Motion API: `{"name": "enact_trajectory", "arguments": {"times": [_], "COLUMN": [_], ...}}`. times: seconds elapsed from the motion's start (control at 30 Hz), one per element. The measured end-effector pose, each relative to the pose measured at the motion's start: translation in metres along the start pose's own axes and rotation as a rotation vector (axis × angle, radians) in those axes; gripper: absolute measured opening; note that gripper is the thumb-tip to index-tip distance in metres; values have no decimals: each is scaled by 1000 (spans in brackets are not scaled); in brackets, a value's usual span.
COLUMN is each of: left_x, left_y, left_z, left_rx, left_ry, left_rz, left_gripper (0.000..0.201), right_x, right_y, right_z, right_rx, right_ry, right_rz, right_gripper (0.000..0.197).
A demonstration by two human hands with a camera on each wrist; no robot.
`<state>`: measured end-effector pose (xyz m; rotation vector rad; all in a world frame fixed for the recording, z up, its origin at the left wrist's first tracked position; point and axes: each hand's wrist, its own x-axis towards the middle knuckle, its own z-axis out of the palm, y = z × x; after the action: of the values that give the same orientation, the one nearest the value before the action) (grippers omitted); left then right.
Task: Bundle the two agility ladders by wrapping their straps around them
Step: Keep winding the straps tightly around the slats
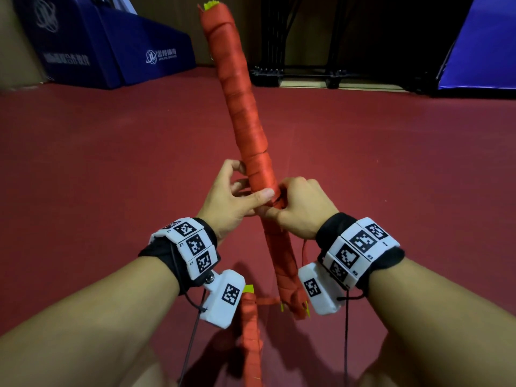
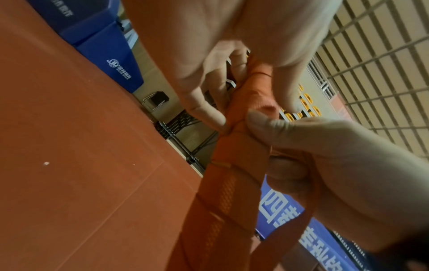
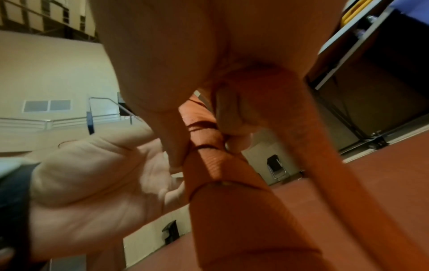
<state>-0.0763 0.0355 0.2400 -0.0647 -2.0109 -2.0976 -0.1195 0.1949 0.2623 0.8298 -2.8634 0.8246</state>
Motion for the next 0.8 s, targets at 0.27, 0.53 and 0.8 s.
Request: {"name": "enact_trajectory", "arguments": {"times": [0.27, 0.53, 0.8], "left_x": [4, 0, 1], "left_y": [-7, 0, -2], "left_z": [-7, -9, -6], "left_rx": [-62, -117, -104], "left_ry": [30, -84, -5], "left_rz": [-31, -47, -56], "left_gripper": [50, 55, 65], "right_x": [-2, -1, 2], "right_y": [0, -1, 0], "right_z": [-2, 0, -1], "right_rx": [44, 104, 10], "right_ry": [13, 46, 19], "right_rz": [-97, -158, -135], "right_gripper": [72, 56, 37]}}
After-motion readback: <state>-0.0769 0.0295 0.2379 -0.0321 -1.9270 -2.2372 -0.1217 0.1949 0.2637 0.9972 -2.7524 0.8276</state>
